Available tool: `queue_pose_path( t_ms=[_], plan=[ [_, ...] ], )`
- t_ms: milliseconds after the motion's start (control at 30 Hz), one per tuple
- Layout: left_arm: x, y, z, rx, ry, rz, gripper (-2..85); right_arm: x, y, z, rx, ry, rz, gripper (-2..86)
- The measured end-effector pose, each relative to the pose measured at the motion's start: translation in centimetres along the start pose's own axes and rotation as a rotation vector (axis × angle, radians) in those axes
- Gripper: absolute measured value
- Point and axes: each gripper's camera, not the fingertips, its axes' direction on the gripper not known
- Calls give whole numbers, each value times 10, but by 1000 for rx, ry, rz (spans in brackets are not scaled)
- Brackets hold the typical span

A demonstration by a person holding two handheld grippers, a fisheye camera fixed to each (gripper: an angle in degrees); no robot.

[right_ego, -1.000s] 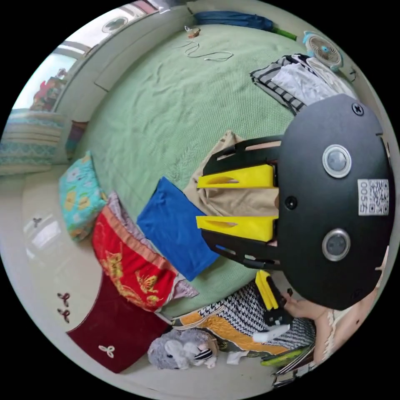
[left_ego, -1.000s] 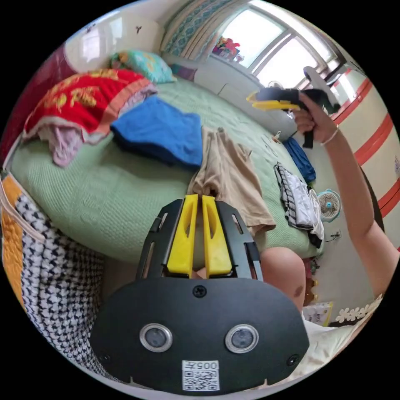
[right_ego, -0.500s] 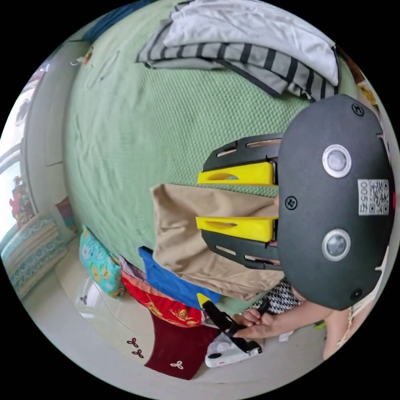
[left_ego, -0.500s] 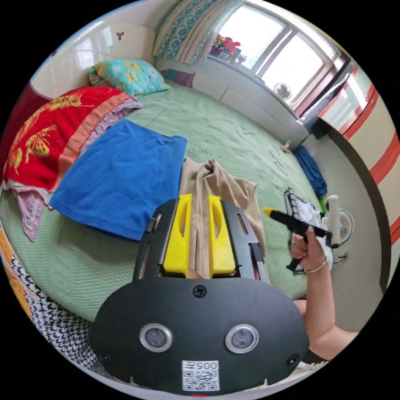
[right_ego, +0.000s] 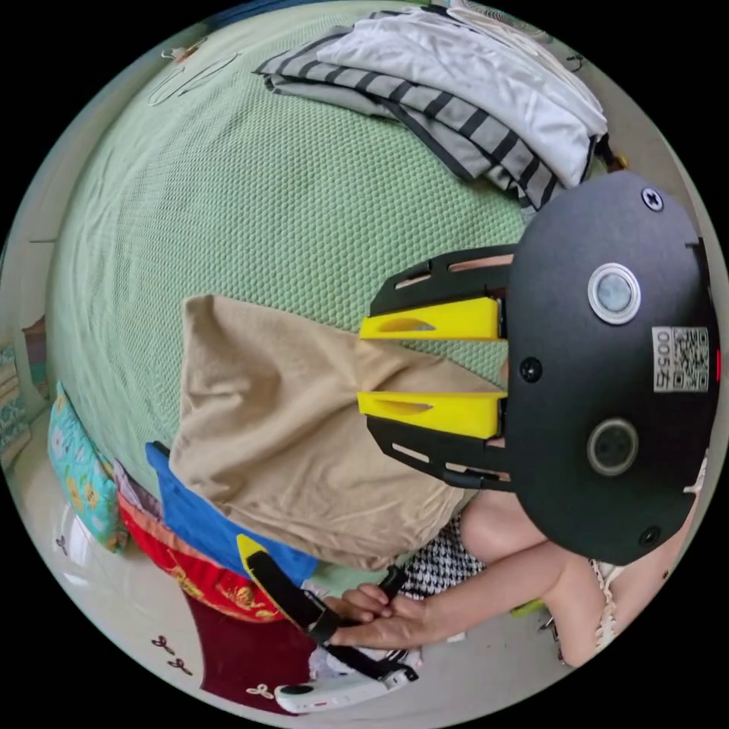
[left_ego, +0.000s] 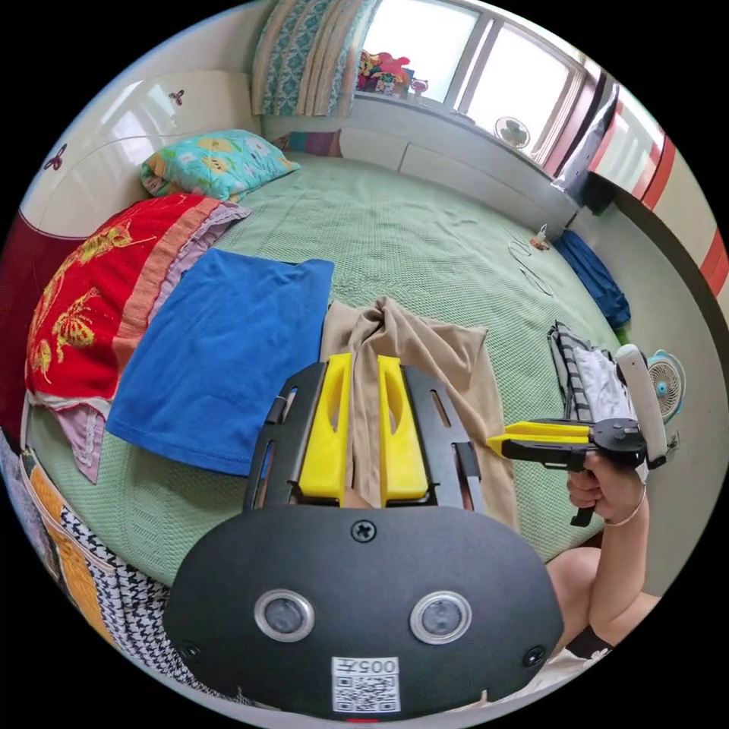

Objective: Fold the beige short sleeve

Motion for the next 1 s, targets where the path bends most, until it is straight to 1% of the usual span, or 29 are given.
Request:
queue_pose_path(
  t_ms=[100,167,233,267,500,567,700,767,800,867,900,967,1000],
  plan=[
    [6,-4,2,17,7,-12,87,-2,-1,4,-17,13,-45,91],
    [10,-7,6,16,35,-12,87,-4,0,6,-34,-58,-95,52],
    [17,-11,15,-5,48,-9,87,-8,2,6,-30,-17,-129,4],
    [19,-12,18,-13,47,-6,86,-10,4,5,-36,4,-153,-3],
    [52,-17,40,-41,9,79,83,-4,25,-10,-111,57,-247,-10],
    [60,-18,47,-55,8,106,83,8,36,-11,-150,134,-234,-10],
    [79,-25,63,-51,102,152,85,37,50,-8,-232,220,-152,-4],
    [87,-31,69,-35,177,161,88,58,59,-17,-177,327,-35,20],
    [92,-37,73,-16,223,167,91,61,61,-23,-151,325,-8,37],
    [102,-48,82,-10,263,178,99,72,70,-55,51,250,70,95],
    [109,-55,91,-36,269,185,105,74,73,-63,114,227,87,107],
    [118,-60,105,-65,285,190,115,85,84,-84,370,128,174,117],
    [123,-62,115,-84,275,178,117,88,86,-85,411,92,193,118]
  ],
)
